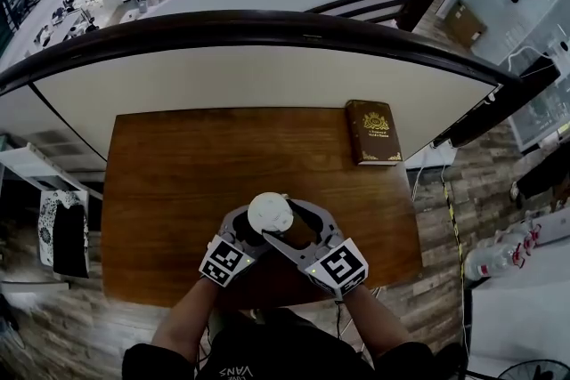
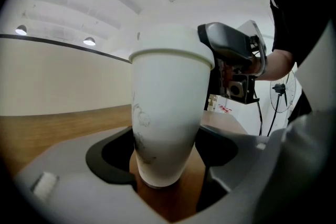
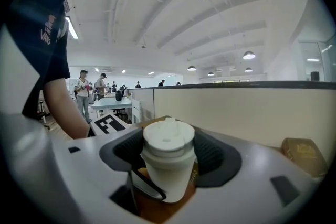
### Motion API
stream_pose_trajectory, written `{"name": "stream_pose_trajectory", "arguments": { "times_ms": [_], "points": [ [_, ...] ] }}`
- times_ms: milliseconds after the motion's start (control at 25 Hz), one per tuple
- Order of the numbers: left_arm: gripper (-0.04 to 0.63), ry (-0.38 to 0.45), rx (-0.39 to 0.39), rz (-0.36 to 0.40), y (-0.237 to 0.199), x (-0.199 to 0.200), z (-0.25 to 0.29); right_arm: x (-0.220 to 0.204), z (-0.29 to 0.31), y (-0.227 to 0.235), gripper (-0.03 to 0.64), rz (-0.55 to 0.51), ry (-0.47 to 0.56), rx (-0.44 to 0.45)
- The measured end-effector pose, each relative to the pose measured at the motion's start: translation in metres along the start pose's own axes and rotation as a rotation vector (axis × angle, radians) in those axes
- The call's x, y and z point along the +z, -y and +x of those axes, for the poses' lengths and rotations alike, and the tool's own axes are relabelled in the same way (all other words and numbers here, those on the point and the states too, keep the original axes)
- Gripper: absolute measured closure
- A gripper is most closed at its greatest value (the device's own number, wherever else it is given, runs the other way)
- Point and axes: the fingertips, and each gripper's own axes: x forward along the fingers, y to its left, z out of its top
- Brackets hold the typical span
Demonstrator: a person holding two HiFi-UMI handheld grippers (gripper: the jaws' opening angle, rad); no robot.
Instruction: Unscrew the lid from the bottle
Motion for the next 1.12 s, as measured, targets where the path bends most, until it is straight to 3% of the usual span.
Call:
{"name": "stream_pose_trajectory", "arguments": {
  "times_ms": [440, 760, 920, 1120],
  "points": [
    [0.229, -0.047, -0.249, 0.114, 0.009, 0.003, 0.007, -0.001, -0.013, 0.007, 0.328, -0.082, 0.009, 0.36],
    [0.229, -0.051, -0.297, 0.115, 0.008, 0.003, 0.008, -0.002, -0.011, 0.011, 0.328, -0.121, -0.053, 0.574],
    [0.229, -0.057, -0.281, 0.097, 0.005, 0.004, 0.008, 0.001, -0.008, 0.014, 0.328, -0.07, -0.064, 0.517],
    [0.229, -0.058, -0.229, 0.055, 0.004, 0.004, 0.009, 0.006, -0.018, 0.024, 0.328, 0.039, 0.015, 0.24]
  ]
}}
